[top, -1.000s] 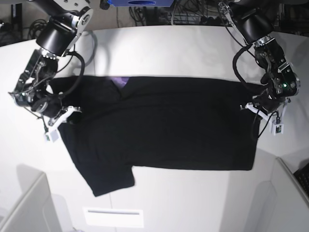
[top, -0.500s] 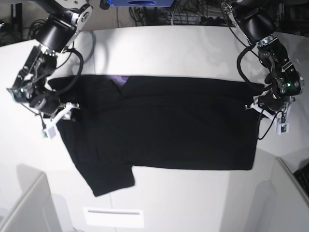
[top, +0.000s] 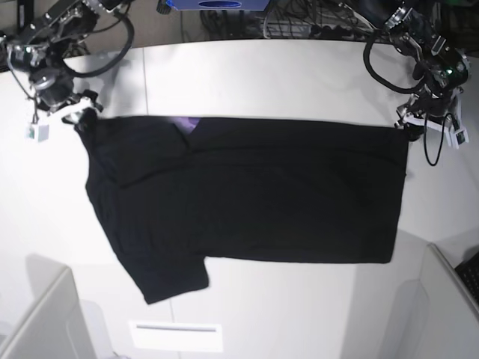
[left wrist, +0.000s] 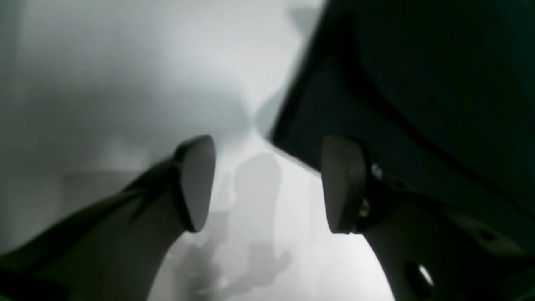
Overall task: Fold the T-shirt properly
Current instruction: 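Lower the shirt and release both grippers at the collar edge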
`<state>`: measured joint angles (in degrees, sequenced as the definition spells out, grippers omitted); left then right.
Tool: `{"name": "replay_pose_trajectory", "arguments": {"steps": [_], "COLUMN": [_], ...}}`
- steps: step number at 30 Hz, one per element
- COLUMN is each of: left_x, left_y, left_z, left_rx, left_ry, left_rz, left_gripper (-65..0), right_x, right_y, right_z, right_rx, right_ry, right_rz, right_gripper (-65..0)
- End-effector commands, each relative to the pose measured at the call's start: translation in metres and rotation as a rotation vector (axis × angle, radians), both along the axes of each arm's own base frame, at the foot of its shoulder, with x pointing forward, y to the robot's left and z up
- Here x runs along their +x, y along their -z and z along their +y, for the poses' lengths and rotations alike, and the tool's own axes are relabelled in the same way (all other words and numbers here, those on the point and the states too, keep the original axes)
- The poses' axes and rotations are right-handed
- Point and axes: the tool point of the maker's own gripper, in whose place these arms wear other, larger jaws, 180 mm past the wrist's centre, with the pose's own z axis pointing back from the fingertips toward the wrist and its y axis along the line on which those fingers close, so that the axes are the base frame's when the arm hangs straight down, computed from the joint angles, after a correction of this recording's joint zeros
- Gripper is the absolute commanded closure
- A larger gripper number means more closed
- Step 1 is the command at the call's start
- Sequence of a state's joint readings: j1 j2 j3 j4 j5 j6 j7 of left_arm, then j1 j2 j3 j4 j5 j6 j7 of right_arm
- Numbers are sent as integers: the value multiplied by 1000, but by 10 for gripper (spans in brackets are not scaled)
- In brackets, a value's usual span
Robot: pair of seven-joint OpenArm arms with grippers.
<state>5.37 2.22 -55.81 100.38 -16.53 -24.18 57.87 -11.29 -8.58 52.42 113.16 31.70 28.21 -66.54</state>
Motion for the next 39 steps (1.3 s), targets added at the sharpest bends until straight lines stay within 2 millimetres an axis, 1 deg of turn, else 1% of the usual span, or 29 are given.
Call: {"name": "replay_pose_trajectory", "arguments": {"steps": [1, 4, 6, 9, 11, 15, 17, 18, 19, 22, 25, 27, 30, 32, 34, 35, 36, 37, 38, 39], "left_x": [7, 7, 12, 16, 24, 31, 32, 32, 32, 29, 25, 24, 23, 23, 21, 21, 22, 18, 17, 15], "left_y": [-6, 10, 18, 29, 27, 25, 25, 25, 25, 35, 48, 53, 52, 51, 50, 50, 51, 53, 50, 48], "left_z": [3, 0, -3, -8, -9, -12, -12, -12, -12, -14, -19, -21, -20, -19, -14, -14, -18, -20, -17, -19], "left_rx": [11, -29, -65, -106, -114, -122, -122, -124, -124, -147, -181, -194, -189, -186, -173, -168, -166, -160, -137, -123], "left_ry": [-1, -12, -18, -20, -20, -17, -17, -17, -17, -19, -22, -24, -24, -23, -22, -9, 8, 22, 36, 54], "left_rz": [-40, -35, -35, -25, -41, -53, -53, -52, -52, -34, -8, 0, 0, -1, 6, 13, 19, 35, 40, 47], "left_gripper": [-390, -390, -388, -388, -388, -387, -383, -367, -336, -201, -77, 0, 0, 0, 0, 0, 0, 0, 0, 0], "right_x": [0, -11, -14, -10, -8, 0, 3, 5, 8, 13, 18, 21, 28, 29, 28, 27, 26, 24, 23, 22], "right_y": [-7, 0, 11, 23, 28, 37, 45, 49, 54, 64, 63, 62, 57, 54, 58, 61, 64, 66, 68, 71], "right_z": [-7, -13, -14, -14, -17, -21, -18, -17, -15, -9, -7, -8, -13, -21, -20, -20, -20, -23, -25, -25], "right_rx": [7, 76, 111, 153, 176, 228, 262, 276, 294, 337, 347, 346, 330, 310, 323, 327, 334, 331, 330, 336], "right_ry": [28, 83, 105, 131, 172, 248, 256, 262, 267, 271, 271, 270, 282, 278, 279, 284, 286, 283, 280, 276], "right_rz": [-44, -55, -37, -47, -61, -80, -71, -68, -65, -53, -61, -68, -105, -111, -99, -96, -89, -81, -75, -63], "right_gripper": [-281, -281, -281, -279, -279, -281, -293, -309, -320, -321, -324, -326, -326, -323, -318, -303, -254, -186, -102, -2]}}
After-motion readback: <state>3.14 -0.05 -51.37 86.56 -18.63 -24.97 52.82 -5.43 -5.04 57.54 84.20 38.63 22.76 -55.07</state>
